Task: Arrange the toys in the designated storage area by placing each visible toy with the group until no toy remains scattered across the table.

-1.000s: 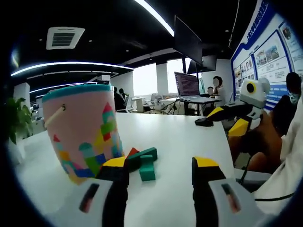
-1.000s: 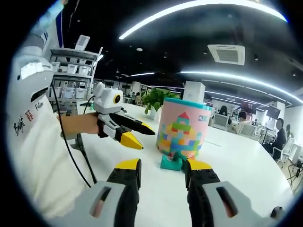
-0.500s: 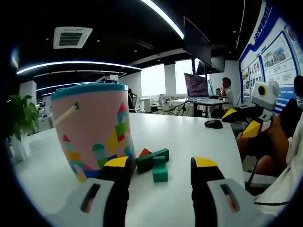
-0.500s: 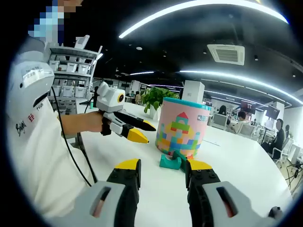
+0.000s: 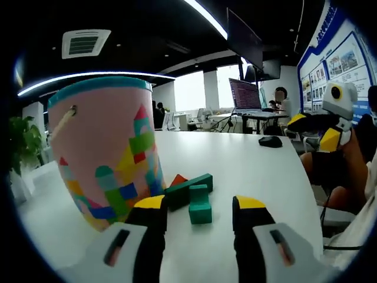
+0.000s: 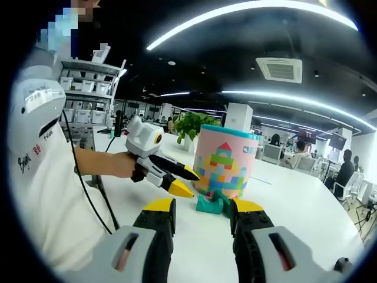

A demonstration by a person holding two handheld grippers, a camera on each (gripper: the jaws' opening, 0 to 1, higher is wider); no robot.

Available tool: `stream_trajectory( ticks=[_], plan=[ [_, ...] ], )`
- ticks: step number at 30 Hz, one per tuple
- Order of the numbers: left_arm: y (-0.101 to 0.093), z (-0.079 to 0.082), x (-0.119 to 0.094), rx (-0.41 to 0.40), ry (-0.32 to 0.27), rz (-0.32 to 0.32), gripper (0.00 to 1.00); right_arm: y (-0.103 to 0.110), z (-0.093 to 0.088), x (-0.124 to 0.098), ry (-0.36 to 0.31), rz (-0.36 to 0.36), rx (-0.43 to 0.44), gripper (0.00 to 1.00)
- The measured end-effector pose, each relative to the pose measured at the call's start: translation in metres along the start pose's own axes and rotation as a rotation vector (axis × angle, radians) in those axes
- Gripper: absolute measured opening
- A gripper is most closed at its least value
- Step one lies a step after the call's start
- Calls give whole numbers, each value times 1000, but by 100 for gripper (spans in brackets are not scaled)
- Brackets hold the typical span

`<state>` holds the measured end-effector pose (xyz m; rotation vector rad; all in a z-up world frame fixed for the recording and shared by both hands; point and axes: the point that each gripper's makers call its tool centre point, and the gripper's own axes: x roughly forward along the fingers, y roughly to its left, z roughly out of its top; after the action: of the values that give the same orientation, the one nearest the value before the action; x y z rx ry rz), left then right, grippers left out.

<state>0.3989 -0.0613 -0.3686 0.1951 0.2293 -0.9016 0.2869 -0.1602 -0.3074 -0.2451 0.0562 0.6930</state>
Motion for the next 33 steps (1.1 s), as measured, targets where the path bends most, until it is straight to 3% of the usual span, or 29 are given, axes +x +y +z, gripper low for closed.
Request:
stream_trajectory(
  ticks=[3,6,10,16,24,27,33],
  plan=[
    [-4,-5,10,19,19,-5,35,-3,-4,1,9,-3,12,37],
    [-4,-12,17,14,51,-10,36,-3,-2,2,7,-2,9,37],
    [-2,-21,26,-8,77,-28,30,-3,0,4,2,1,7,37],
    [2,-28,30,-61,86,-32,30,0,0,4,6,9,-2,37],
    [-3,-30,34,-35,99,-43,30,-4,-6,4,21,-1,8,37],
    [-1,-33,35,17,113,-34,25,-3,-3,2,15,-9,-11,37],
    [-2,-36,38,3,141,-38,26,-2,-5,-2,4,-6,-3,37]
  ],
)
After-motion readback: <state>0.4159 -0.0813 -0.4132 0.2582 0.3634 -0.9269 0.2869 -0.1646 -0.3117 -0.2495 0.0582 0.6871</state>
